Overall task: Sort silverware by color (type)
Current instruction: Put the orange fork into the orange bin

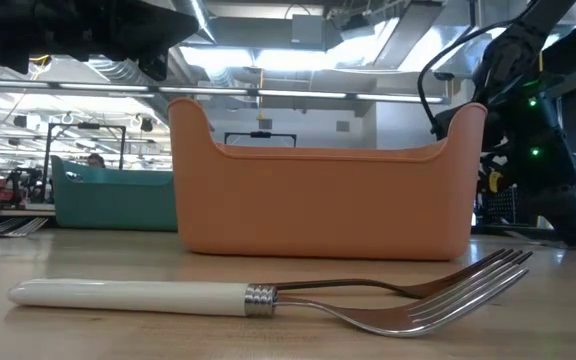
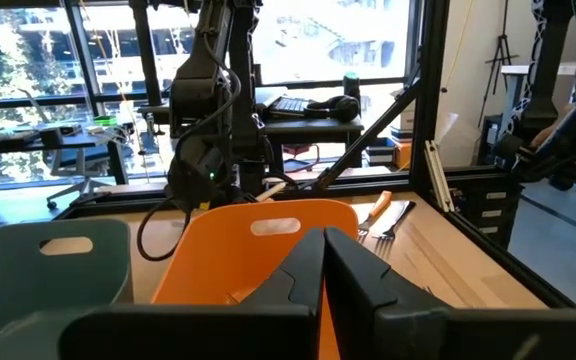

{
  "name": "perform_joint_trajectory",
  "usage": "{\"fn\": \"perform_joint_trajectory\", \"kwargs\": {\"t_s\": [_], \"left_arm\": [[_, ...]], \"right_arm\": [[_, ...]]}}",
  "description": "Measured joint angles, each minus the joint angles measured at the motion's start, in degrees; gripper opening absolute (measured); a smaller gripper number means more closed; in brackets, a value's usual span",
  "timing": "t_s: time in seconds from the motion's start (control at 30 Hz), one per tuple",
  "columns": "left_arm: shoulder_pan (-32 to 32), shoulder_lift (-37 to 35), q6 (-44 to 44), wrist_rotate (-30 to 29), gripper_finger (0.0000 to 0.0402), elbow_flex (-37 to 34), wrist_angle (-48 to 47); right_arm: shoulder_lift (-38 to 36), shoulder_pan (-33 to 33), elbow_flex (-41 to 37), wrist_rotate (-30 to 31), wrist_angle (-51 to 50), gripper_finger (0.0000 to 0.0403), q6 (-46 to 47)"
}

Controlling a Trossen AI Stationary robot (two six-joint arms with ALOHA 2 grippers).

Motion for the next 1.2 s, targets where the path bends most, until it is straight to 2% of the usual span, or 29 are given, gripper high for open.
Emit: {"fn": "perform_joint_trajectory", "kwargs": {"t_s": [0.2,0.3,0.43,0.77,1.2], "left_arm": [[0.0,0.0,0.0,0.0,0.0006,0.0,0.0],[0.0,0.0,0.0,0.0,0.0006,0.0,0.0],[0.0,0.0,0.0,0.0,0.0006,0.0,0.0],[0.0,0.0,-0.1,0.0,0.0006,0.0,0.0],[0.0,0.0,-1.3,0.0,0.0006,0.0,0.0]], "right_arm": [[0.0,0.1,0.4,0.1,1.3,0.0103,0.1],[0.0,0.1,1.4,-2.7,3.1,0.0106,-0.8],[0.0,0.1,2.8,-2.7,4.3,0.0124,-0.9],[0.0,0.1,3.0,-1.6,1.6,0.0199,-0.6],[0.0,0.1,7.2,-1.1,-4.0,0.0207,-0.5]]}}
